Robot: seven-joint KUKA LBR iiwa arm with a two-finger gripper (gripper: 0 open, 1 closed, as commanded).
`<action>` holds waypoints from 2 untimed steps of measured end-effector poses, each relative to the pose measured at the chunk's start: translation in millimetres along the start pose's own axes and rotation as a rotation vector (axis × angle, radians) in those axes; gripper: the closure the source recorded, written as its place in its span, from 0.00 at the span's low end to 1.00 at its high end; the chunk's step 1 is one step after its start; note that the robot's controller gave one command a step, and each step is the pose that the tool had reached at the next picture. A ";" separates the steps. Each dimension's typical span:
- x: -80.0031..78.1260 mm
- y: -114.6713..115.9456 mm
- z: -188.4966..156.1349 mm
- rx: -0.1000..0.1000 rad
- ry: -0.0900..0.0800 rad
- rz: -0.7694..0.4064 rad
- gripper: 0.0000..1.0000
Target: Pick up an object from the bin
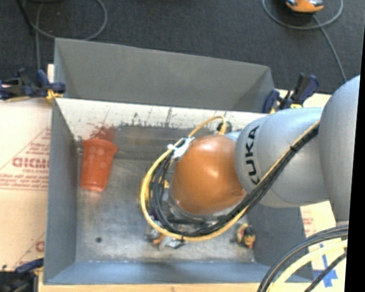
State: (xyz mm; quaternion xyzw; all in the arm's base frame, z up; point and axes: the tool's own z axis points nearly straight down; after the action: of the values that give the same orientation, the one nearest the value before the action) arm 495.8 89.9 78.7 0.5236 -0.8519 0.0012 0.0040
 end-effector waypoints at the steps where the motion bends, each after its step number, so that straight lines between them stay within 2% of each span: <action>1: 2.5 4.7 -41.6 -0.002 -0.006 -0.062 1.00; 2: 5.3 -0.8 -108.6 -0.001 -0.007 -0.026 1.00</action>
Offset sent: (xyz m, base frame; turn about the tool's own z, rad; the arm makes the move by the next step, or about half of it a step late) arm 0.0026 -0.0089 0.1731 0.0413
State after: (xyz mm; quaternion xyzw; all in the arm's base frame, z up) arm 494.6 85.5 187.4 0.5348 -0.8450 -0.0013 0.0012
